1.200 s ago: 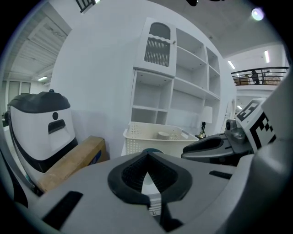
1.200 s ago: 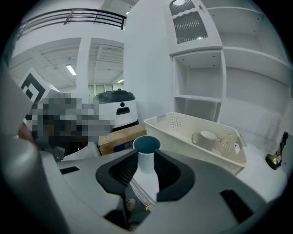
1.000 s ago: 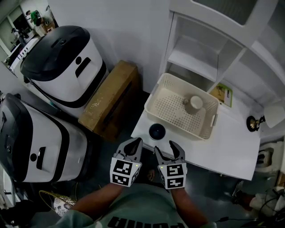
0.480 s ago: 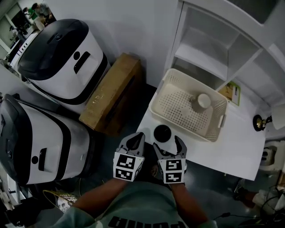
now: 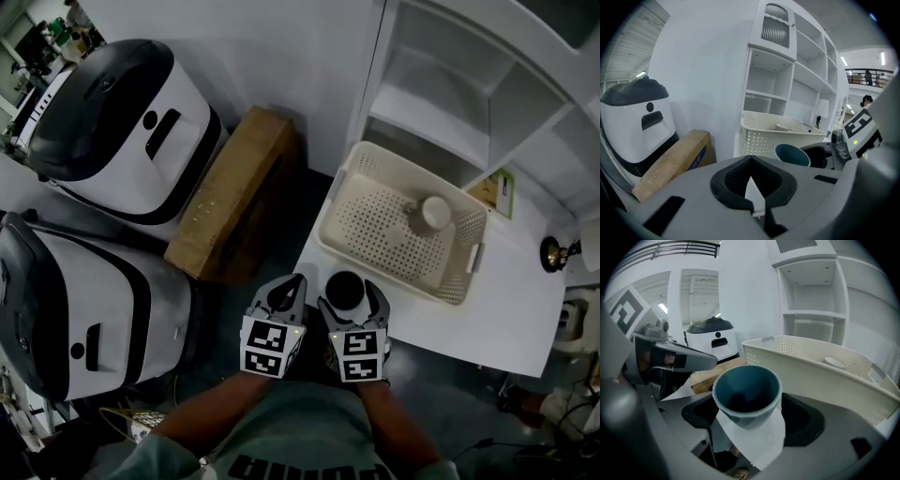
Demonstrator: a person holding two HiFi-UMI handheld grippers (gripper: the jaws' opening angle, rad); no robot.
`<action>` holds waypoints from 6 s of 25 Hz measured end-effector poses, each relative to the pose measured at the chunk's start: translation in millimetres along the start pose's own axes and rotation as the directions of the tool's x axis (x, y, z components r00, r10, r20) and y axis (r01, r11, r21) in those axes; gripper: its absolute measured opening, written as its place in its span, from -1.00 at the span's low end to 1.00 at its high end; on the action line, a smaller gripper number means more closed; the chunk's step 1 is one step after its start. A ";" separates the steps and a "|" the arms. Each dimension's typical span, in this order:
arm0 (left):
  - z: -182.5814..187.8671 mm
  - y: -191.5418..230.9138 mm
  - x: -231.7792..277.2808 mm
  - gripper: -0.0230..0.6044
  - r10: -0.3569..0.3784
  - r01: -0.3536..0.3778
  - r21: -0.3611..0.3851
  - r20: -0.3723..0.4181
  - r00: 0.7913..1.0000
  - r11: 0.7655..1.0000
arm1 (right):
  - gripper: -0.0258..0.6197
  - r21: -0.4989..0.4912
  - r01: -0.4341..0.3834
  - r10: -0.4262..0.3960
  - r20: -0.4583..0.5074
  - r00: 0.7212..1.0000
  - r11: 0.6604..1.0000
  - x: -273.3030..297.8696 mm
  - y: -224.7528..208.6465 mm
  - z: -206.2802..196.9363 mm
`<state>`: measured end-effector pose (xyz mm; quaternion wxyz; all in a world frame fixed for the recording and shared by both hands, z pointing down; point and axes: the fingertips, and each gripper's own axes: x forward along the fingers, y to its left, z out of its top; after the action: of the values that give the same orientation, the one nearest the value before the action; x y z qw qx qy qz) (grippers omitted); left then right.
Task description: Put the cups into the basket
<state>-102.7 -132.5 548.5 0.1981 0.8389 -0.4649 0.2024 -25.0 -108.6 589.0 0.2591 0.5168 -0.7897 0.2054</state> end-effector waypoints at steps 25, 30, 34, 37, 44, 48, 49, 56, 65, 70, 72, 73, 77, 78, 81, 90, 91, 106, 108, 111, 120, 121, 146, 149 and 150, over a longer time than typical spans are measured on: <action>28.2 3.6 22.9 -0.91 -0.055 0.055 0.014 0.004 0.998 0.998 | 0.27 -0.058 -0.030 0.031 0.012 0.999 0.998 -8.6 4.3 23.5; 55.5 -3.3 14.6 -0.91 -0.078 0.078 0.017 0.043 0.996 0.997 | 0.27 -0.039 -0.024 0.026 0.059 0.998 0.999 -32.9 0.9 47.6; 82.9 -13.6 8.5 -0.91 -0.108 0.105 0.035 0.068 0.992 0.994 | 0.27 -0.034 -0.017 0.021 0.104 0.994 0.999 -53.6 -5.9 75.5; 104.0 -21.8 7.8 -0.91 -0.139 0.135 0.044 0.086 0.987 0.990 | 0.27 -0.020 0.006 -0.003 0.154 0.988 1.000 -68.3 -16.1 98.8; 133.7 -26.9 17.7 -0.91 -0.213 0.204 0.082 0.109 0.971 0.975 | 0.27 0.020 0.051 -0.054 0.196 0.979 0.999 -75.9 -25.3 126.4; 139.2 -21.6 21.7 -0.91 -0.257 0.247 0.090 0.107 0.961 0.965 | 0.27 0.030 0.102 -0.106 0.196 0.975 0.994 -75.0 -32.1 132.3; 140.1 -20.8 22.7 -0.91 -0.269 0.260 0.093 0.108 0.957 0.961 | 0.27 0.033 0.114 -0.118 0.197 0.973 0.993 -74.2 -34.2 134.8; 146.2 -11.0 35.0 -0.91 -0.306 0.297 0.099 0.096 0.947 0.950 | 0.27 0.021 0.135 -0.137 0.188 0.973 0.991 -58.6 -43.0 150.2; 155.6 -7.0 51.8 -0.91 -0.270 0.262 0.104 0.079 0.960 0.960 | 0.27 -0.049 0.074 -0.064 0.182 0.981 0.996 -32.1 -66.6 173.1; 160.1 -10.3 72.3 -0.91 -0.242 0.234 0.112 0.063 0.968 0.966 | 0.27 -0.081 0.043 -0.029 0.171 0.985 0.996 -16.7 -84.7 175.1; 160.7 -12.7 79.9 -0.91 -0.228 0.221 0.114 0.055 0.972 0.969 | 0.27 -0.093 0.023 -0.007 0.164 0.986 0.995 -10.9 -89.9 173.1; 160.8 -13.7 83.5 -0.91 -0.220 0.213 0.114 0.051 0.974 0.970 | 0.27 -0.098 0.012 0.004 0.159 0.987 0.995 -8.0 -92.4 171.6; 160.0 -15.8 97.5 -0.91 -0.183 0.178 0.113 0.036 0.982 0.977 | 0.27 -0.123 -0.029 0.045 0.132 0.990 0.992 6.0 -103.6 161.8; 159.5 -16.1 100.6 -0.92 -0.174 0.169 0.110 0.032 0.984 0.979 | 0.27 -0.131 -0.041 0.057 0.123 0.991 0.990 9.7 -106.2 158.8; 158.1 -16.1 107.9 -0.91 -0.145 0.142 0.100 0.021 0.989 0.985 | 0.27 -0.157 -0.083 0.099 0.094 0.991 0.984 20.9 -112.3 150.6; 150.3 -12.3 124.4 -0.91 -0.081 0.081 0.051 -0.016 0.997 0.995 | 0.27 -0.219 -0.195 0.203 0.012 0.979 0.956 57.5 -121.7 133.3; 150.1 -11.7 126.2 -0.91 -0.076 0.077 0.048 -0.018 0.997 0.996 | 0.27 -0.224 -0.205 0.211 0.004 0.977 0.953 61.2 -121.8 131.6; 158.4 -12.7 132.3 -0.91 -0.079 0.079 0.016 -0.022 0.997 0.997 | 0.27 -0.301 -0.289 0.257 -0.143 0.956 0.909 101.5 -119.5 88.4; 158.9 -12.8 131.9 -0.91 -0.082 0.082 0.016 -0.020 0.996 0.996 | 0.27 -0.307 -0.289 0.255 -0.148 0.956 0.907 101.9 -119.9 85.8; 159.1 -13.8 131.6 -0.91 -0.090 0.090 0.019 -0.021 0.996 0.996 | 0.27 -0.312 -0.289 0.252 -0.156 0.955 0.905 100.6 -120.1 83.8; 155.6 -24.3 130.5 -0.91 -0.139 0.140 0.035 -0.034 0.990 0.989 | 0.27 -0.327 -0.286 0.219 -0.228 0.949 0.901 94.0 -127.2 67.0; 155.5 -25.3 130.1 -0.92 -0.144 0.145 0.037 -0.033 0.989 0.989 | 0.27 -0.328 -0.289 0.218 -0.236 0.947 0.900 93.2 -127.5 65.9; 162.2 -52.7 87.6 -0.92 -0.289 0.284 0.121 0.031 0.957 0.951 | 0.27 -0.272 -0.058 0.032 -0.100 0.994 0.961 -7.1 -141.1 107.2; 160.5 -56.1 80.8 -0.91 -0.310 0.303 0.135 0.037 0.950 0.943 | 0.21 -0.167 0.018 -0.023 -0.032 0.999 0.986 -24.4 -135.8 116.5; 159.4 -57.1 78.6 -0.91 -0.317 0.309 0.140 0.038 0.948 0.941 | 0.05 -0.129 0.051 -0.052 -0.006 0.999 0.990 -30.3 -134.6 118.6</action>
<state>9.4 -242.5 447.6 0.1578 0.9190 -0.3171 0.1732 85.9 -208.7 485.2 0.3007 0.5183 -0.7865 0.1496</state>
